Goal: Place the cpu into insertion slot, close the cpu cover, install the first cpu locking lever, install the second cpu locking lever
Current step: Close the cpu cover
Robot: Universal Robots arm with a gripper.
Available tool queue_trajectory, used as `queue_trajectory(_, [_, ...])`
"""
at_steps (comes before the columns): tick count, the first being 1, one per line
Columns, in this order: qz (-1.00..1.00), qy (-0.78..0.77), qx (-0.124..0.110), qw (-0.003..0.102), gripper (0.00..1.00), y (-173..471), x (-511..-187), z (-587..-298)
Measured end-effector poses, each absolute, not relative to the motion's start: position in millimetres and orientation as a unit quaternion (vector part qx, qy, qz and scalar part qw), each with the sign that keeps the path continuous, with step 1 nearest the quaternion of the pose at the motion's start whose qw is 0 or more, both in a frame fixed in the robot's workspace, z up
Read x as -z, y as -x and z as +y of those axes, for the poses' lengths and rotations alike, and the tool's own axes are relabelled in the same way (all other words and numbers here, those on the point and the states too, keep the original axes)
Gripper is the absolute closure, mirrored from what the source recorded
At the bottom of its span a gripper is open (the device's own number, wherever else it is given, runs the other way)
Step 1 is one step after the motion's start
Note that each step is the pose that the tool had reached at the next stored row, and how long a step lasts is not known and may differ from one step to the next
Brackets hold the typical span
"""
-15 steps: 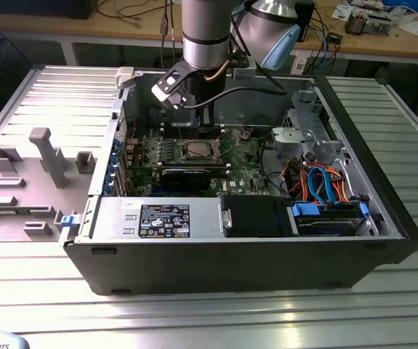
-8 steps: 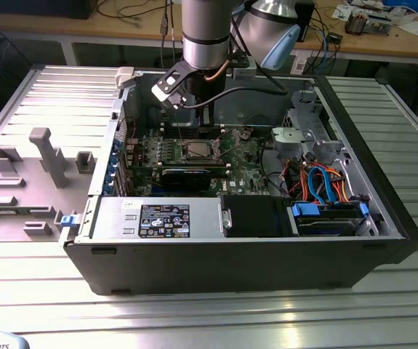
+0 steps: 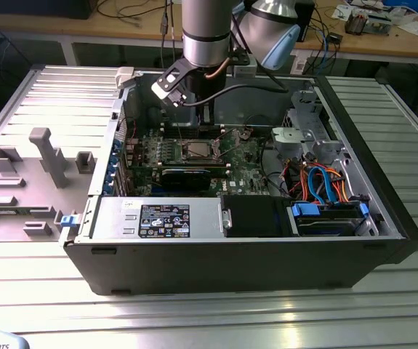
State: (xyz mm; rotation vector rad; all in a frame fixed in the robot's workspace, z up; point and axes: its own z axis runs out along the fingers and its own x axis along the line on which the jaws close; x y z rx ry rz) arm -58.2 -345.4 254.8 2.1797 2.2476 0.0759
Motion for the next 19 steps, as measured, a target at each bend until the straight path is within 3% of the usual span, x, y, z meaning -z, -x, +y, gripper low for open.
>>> queue_trajectory(19, [0.718, -0.696, -0.017, 0.012, 0.89, 58, -268, -345])
